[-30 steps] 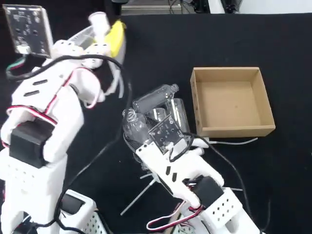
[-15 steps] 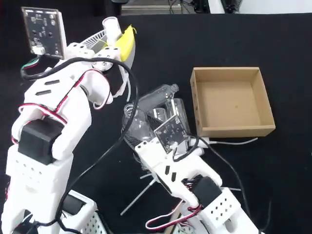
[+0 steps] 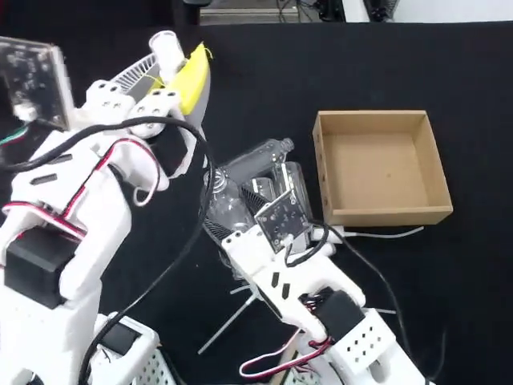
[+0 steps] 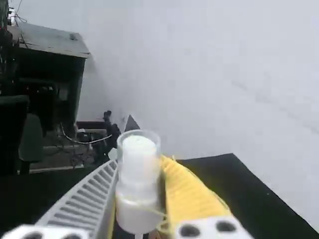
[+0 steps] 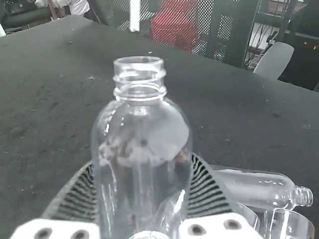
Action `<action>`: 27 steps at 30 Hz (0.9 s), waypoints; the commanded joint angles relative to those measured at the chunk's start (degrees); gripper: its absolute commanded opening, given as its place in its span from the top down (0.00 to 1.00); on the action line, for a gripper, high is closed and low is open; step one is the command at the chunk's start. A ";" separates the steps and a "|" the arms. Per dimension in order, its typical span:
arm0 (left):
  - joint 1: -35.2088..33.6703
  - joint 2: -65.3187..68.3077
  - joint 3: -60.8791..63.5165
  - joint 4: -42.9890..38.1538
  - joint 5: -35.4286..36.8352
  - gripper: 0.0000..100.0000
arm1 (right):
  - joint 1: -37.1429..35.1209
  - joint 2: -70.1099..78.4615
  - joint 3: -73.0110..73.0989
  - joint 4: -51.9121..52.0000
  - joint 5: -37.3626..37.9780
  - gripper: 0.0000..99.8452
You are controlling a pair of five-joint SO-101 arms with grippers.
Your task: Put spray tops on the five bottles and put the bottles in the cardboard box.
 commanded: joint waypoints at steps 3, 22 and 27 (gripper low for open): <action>3.65 -1.32 1.80 -0.18 0.44 0.97 | -0.18 -1.19 -0.48 -1.85 -0.18 0.99; 3.12 -2.02 11.21 -0.18 -0.09 0.97 | -0.18 -1.27 -0.84 -1.67 -0.18 0.99; 1.19 -2.11 11.82 2.29 -0.09 0.97 | -0.18 -1.27 -0.92 -1.76 -0.18 0.99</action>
